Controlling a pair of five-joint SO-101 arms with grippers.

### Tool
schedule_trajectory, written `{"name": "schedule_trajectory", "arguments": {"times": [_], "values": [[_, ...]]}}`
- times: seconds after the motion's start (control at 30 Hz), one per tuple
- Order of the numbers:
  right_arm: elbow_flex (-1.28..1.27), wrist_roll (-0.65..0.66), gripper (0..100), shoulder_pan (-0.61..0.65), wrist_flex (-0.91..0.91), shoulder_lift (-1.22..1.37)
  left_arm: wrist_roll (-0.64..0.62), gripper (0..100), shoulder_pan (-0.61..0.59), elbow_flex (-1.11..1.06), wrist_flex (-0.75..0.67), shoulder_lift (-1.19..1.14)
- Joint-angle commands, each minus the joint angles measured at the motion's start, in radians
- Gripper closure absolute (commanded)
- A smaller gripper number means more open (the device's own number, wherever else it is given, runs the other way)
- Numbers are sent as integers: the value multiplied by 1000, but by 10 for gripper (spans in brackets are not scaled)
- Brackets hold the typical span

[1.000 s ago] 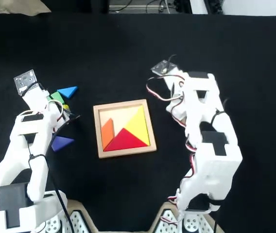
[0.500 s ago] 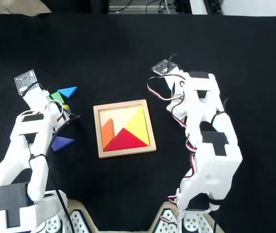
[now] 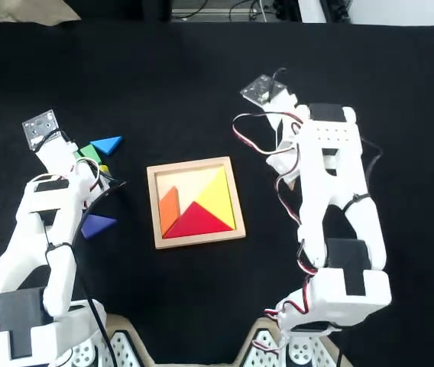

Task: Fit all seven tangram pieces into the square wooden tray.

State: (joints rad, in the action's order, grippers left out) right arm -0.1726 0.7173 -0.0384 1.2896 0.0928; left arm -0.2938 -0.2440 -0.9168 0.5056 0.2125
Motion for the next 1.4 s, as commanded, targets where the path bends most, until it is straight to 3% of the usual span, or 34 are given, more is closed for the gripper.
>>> {"name": "schedule_trajectory", "arguments": {"times": [0.0,0.27,0.53,0.73,1.03,1.37], "values": [[2,-37,913,12,6,-51,5,784,8,4,-18,29],[8,-97,913,61,15,-61,5,784,8,4,-18,29],[44,-517,913,373,43,-50,5,784,10,4,-15,29],[62,-724,911,489,-12,-41,5,784,10,4,-18,29],[219,-787,913,569,-48,231,5,784,10,4,-18,29],[424,-848,913,578,66,420,5,784,10,7,-20,29]]}}
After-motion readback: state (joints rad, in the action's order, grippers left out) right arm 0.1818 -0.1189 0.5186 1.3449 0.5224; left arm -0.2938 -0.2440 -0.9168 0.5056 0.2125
